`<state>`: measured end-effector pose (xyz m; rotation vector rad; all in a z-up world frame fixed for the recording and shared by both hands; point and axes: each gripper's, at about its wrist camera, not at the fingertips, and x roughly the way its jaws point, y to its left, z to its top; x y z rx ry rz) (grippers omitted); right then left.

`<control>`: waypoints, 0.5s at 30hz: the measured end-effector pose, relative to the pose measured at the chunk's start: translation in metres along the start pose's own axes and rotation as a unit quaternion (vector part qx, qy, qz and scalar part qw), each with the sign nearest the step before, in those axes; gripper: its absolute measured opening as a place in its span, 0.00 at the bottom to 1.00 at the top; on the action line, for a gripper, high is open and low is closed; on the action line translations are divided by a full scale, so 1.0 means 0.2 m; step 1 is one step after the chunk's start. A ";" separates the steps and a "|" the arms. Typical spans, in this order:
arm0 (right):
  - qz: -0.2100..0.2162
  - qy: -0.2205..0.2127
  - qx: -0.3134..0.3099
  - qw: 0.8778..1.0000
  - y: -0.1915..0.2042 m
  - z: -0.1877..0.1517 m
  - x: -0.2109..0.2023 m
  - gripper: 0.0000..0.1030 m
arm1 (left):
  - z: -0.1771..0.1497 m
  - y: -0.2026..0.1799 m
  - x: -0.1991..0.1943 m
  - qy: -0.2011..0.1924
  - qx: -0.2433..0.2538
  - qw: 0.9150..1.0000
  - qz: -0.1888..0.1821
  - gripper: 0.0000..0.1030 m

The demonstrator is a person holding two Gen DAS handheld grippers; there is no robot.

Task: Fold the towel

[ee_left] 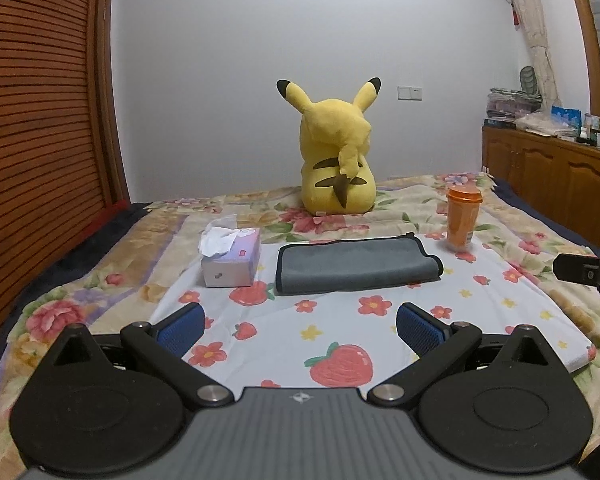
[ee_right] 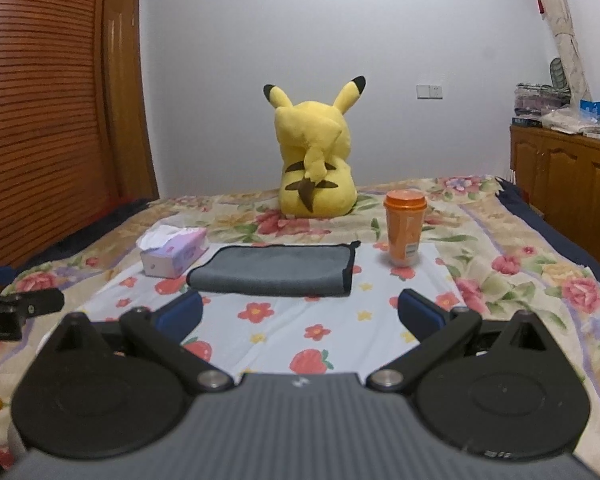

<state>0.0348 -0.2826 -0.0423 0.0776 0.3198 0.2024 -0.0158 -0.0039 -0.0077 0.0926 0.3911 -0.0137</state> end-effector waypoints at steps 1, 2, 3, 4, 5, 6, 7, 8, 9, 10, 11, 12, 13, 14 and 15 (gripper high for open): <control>-0.002 -0.002 0.000 1.000 0.00 0.00 0.00 1.00 | 0.00 0.00 0.00 -0.001 -0.002 1.000 -0.001 1.00; -0.003 -0.005 0.001 1.000 0.00 0.00 0.00 1.00 | 0.00 0.01 0.00 -0.002 -0.004 1.000 -0.002 1.00; -0.004 -0.007 0.001 1.000 -0.01 0.00 -0.01 1.00 | 0.01 0.01 -0.01 -0.004 -0.006 1.000 -0.002 1.00; -0.005 -0.009 0.002 1.000 -0.01 0.00 -0.01 1.00 | 0.01 0.01 -0.01 -0.005 -0.008 1.000 -0.002 1.00; -0.006 -0.010 0.002 1.000 -0.01 0.00 -0.01 1.00 | 0.01 0.01 -0.01 -0.007 -0.009 1.000 -0.003 1.00; -0.007 -0.012 0.003 1.000 -0.01 0.00 -0.01 1.00 | 0.01 0.01 -0.02 -0.008 -0.011 1.000 -0.003 1.00; -0.008 -0.013 0.004 1.000 -0.01 0.00 -0.01 1.00 | 0.01 0.01 -0.02 -0.011 -0.012 1.000 -0.003 1.00; -0.008 -0.014 0.005 1.000 -0.01 0.00 -0.02 1.00 | 0.01 0.01 -0.02 -0.012 -0.013 1.000 -0.003 1.00; -0.009 -0.015 0.005 1.000 -0.01 0.00 -0.02 1.00 | 0.01 0.02 -0.03 -0.013 -0.015 1.000 -0.004 1.00; -0.009 -0.017 0.005 1.000 -0.02 0.00 -0.02 1.00 | 0.01 0.02 -0.03 -0.015 -0.016 1.000 -0.004 1.00; -0.010 -0.018 0.006 1.000 -0.02 0.00 -0.02 1.00 | 0.02 0.02 -0.03 -0.016 -0.017 1.000 -0.003 1.00; -0.010 -0.018 0.006 1.000 -0.02 0.00 -0.02 1.00 | 0.01 0.02 -0.03 -0.016 -0.016 1.000 -0.003 1.00; -0.010 -0.018 0.006 1.000 -0.02 0.00 -0.02 1.00 | 0.01 0.02 -0.03 -0.017 -0.015 1.000 -0.002 1.00; -0.010 -0.018 0.006 1.000 -0.02 0.00 -0.02 1.00 | 0.01 0.02 -0.03 -0.017 -0.014 1.000 -0.002 1.00; -0.010 -0.018 0.006 1.000 -0.02 0.00 -0.02 1.00 | 0.01 0.02 -0.03 -0.017 -0.012 1.000 -0.002 1.00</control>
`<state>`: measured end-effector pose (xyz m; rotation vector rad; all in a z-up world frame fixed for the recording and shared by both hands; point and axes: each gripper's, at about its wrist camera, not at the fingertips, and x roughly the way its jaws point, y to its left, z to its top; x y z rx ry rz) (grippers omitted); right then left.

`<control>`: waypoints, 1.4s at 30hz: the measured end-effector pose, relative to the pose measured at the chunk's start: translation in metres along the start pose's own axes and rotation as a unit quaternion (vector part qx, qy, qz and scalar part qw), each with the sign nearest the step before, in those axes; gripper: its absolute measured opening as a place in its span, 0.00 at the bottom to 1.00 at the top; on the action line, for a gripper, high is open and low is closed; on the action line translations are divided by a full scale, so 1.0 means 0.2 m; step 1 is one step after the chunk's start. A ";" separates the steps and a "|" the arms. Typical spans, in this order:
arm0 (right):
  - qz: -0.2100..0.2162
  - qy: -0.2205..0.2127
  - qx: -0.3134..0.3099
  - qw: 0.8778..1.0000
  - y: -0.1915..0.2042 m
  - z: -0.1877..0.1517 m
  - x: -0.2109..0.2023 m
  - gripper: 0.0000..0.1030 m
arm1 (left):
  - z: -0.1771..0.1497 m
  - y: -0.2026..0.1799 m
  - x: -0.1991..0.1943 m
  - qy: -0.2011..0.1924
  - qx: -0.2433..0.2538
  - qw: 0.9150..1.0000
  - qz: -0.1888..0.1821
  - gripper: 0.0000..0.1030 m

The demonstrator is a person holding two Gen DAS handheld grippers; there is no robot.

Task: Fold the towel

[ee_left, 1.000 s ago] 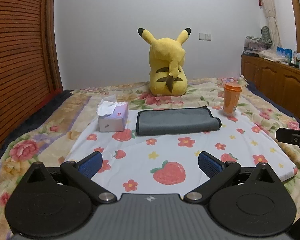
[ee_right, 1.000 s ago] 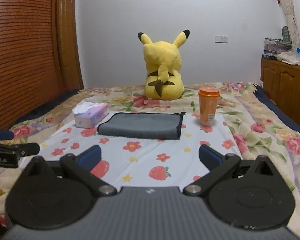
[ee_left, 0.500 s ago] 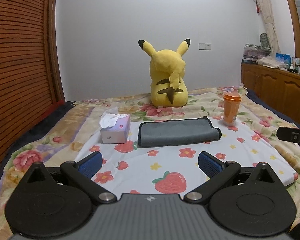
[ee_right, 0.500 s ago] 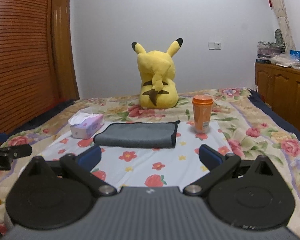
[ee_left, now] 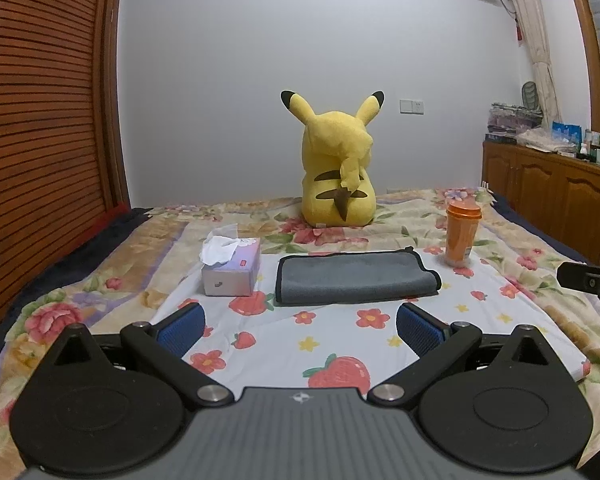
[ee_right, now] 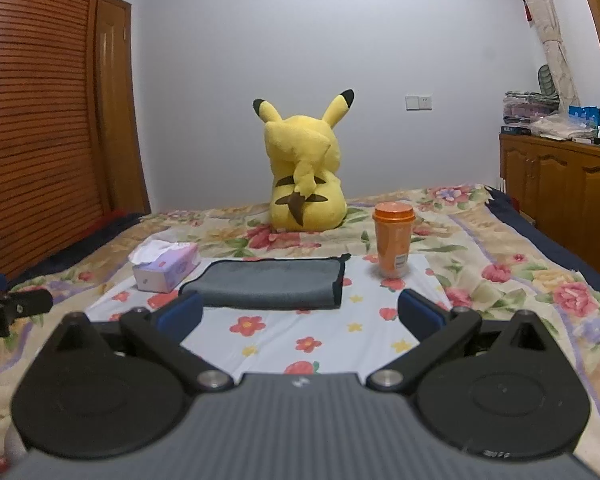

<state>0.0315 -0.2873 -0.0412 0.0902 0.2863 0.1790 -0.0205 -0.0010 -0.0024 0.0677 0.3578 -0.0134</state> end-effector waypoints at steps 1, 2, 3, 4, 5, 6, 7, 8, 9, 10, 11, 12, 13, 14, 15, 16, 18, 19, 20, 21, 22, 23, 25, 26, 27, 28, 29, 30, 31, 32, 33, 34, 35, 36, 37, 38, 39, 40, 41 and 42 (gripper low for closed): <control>0.000 0.001 0.001 1.000 0.00 0.00 0.00 1.00 | 0.00 0.00 0.00 0.000 0.001 1.000 0.000 1.00; 0.000 0.001 0.001 1.000 0.00 0.00 0.00 1.00 | 0.00 0.00 0.00 0.000 0.002 1.000 0.000 1.00; 0.000 0.001 0.002 1.000 -0.01 0.00 0.00 1.00 | 0.00 0.00 0.00 0.000 0.002 1.000 0.000 1.00; -0.001 0.001 0.002 1.000 -0.01 0.00 0.00 1.00 | 0.00 0.00 0.00 0.000 0.001 1.000 0.000 1.00; 0.000 0.001 0.001 1.000 -0.01 0.00 0.00 1.00 | 0.00 0.00 0.00 0.000 0.000 1.000 0.000 1.00; 0.000 0.001 0.001 1.000 -0.01 0.00 0.00 1.00 | 0.00 0.00 0.00 0.000 0.001 1.000 -0.001 1.00; 0.000 0.001 0.001 1.000 -0.01 0.00 0.00 1.00 | 0.00 0.00 0.00 0.001 0.001 1.000 -0.001 1.00; 0.000 0.001 0.001 1.000 -0.01 0.00 0.00 1.00 | 0.00 0.00 0.00 0.000 0.002 1.000 0.000 1.00; 0.000 0.001 0.001 1.000 -0.01 0.00 0.00 1.00 | 0.00 0.00 0.00 0.000 0.002 1.000 0.000 1.00; 0.000 0.001 0.001 1.000 -0.01 0.00 0.00 1.00 | 0.00 0.00 0.00 0.000 0.002 1.000 0.000 1.00; 0.000 0.001 0.001 1.000 -0.01 0.00 0.00 1.00 | 0.00 0.00 0.00 0.000 0.001 1.000 -0.001 1.00; 0.000 0.001 0.001 1.000 -0.01 0.00 0.00 1.00 | 0.00 0.00 0.00 0.000 0.001 1.000 -0.001 1.00; 0.000 0.001 0.001 1.000 -0.01 0.00 0.00 1.00 | 0.00 0.00 0.00 0.000 0.001 1.000 0.000 1.00; 0.000 0.001 0.001 1.000 -0.01 0.00 0.00 1.00 | 0.00 0.00 0.00 0.001 0.001 1.000 0.000 1.00; 0.000 0.001 0.001 1.000 -0.01 0.00 0.00 1.00 | 0.00 0.00 0.00 0.000 0.001 1.000 0.000 1.00; 0.000 0.001 0.001 1.000 -0.01 0.00 0.00 1.00 | 0.00 0.00 0.00 0.001 0.002 1.000 0.000 1.00; 0.000 0.001 0.001 1.000 -0.01 0.00 0.00 1.00 | 0.00 0.00 0.00 0.002 0.004 1.000 0.000 1.00; 0.000 0.001 0.001 1.000 -0.01 0.00 0.00 1.00 | 0.00 0.00 0.00 0.001 0.003 1.000 0.000 1.00; 0.000 0.002 0.001 1.000 -0.01 0.00 0.00 1.00 | 0.00 0.00 0.00 0.001 0.003 1.000 0.000 1.00; 0.000 0.002 0.001 1.000 -0.01 0.00 0.00 1.00 | 0.00 0.00 0.00 0.001 0.003 1.000 0.000 1.00; 0.000 0.002 0.001 1.000 -0.01 0.00 0.00 1.00 | 0.00 0.00 0.00 0.002 0.003 1.000 0.000 1.00; 0.000 0.002 0.000 1.000 -0.01 0.00 0.00 1.00 | 0.00 0.00 0.00 0.002 0.003 1.000 0.000 1.00; 0.000 0.002 0.000 1.000 -0.02 0.00 0.00 1.00 | -0.01 0.00 0.01 0.003 0.004 1.000 0.000 1.00; 0.000 0.002 0.000 1.000 -0.02 0.00 0.00 1.00 | -0.01 0.00 0.01 0.004 0.005 1.000 0.000 1.00; 0.000 0.002 0.000 1.000 -0.02 0.00 0.00 1.00 | -0.01 0.00 0.01 0.004 0.004 1.000 0.000 1.00; 0.000 0.003 0.001 1.000 -0.02 0.00 0.00 1.00 | -0.01 0.00 0.01 0.004 0.004 1.000 0.000 1.00; 0.000 0.003 0.001 1.000 -0.01 0.00 0.00 1.00 | -0.01 0.00 0.01 0.003 0.004 1.000 0.000 1.00; 0.000 0.002 0.000 1.000 -0.01 0.00 0.00 1.00 | -0.01 0.00 0.01 0.003 0.004 1.000 0.000 1.00; 0.000 0.002 0.000 1.000 -0.02 0.00 0.00 1.00 | -0.01 0.00 0.01 0.003 0.004 1.000 0.000 1.00; 0.000 0.002 0.000 1.000 -0.02 0.00 0.00 1.00 | -0.01 0.00 0.01 0.004 0.004 1.000 0.000 1.00; 0.000 0.002 0.000 1.000 -0.02 0.00 0.00 1.00 | -0.01 0.00 0.01 0.003 0.004 1.000 0.000 1.00; 0.000 0.003 0.000 1.000 -0.02 0.00 0.00 1.00 | -0.01 0.00 0.01 0.004 0.005 1.000 0.000 1.00; 0.000 0.002 0.000 1.000 -0.02 0.00 0.00 1.00 | -0.01 0.00 0.01 0.004 0.004 1.000 0.000 1.00; 0.000 0.002 0.001 1.000 -0.02 0.00 0.00 1.00 | -0.01 0.00 0.01 0.004 0.004 1.000 0.000 1.00; 0.000 0.003 0.001 1.000 -0.02 0.00 0.00 1.00 | -0.01 0.00 0.00 0.004 0.004 1.000 0.000 1.00; 0.000 0.002 0.001 1.000 -0.02 0.00 0.00 1.00 | -0.01 0.00 0.01 0.004 0.004 1.000 0.000 1.00; 0.000 0.002 0.001 1.000 -0.02 0.00 0.00 1.00 | -0.01 0.00 0.01 0.004 0.004 1.000 0.000 1.00; 0.000 0.002 0.000 1.000 -0.02 0.00 0.00 1.00 | -0.01 0.00 0.01 0.003 0.004 1.000 0.000 1.00; 0.000 0.003 0.000 1.000 -0.02 0.00 0.00 1.00 | -0.01 0.00 0.01 0.003 0.004 1.000 0.000 1.00; 0.000 0.003 0.000 1.000 -0.01 0.00 0.00 1.00 | -0.01 0.00 0.01 0.004 0.004 1.000 0.000 1.00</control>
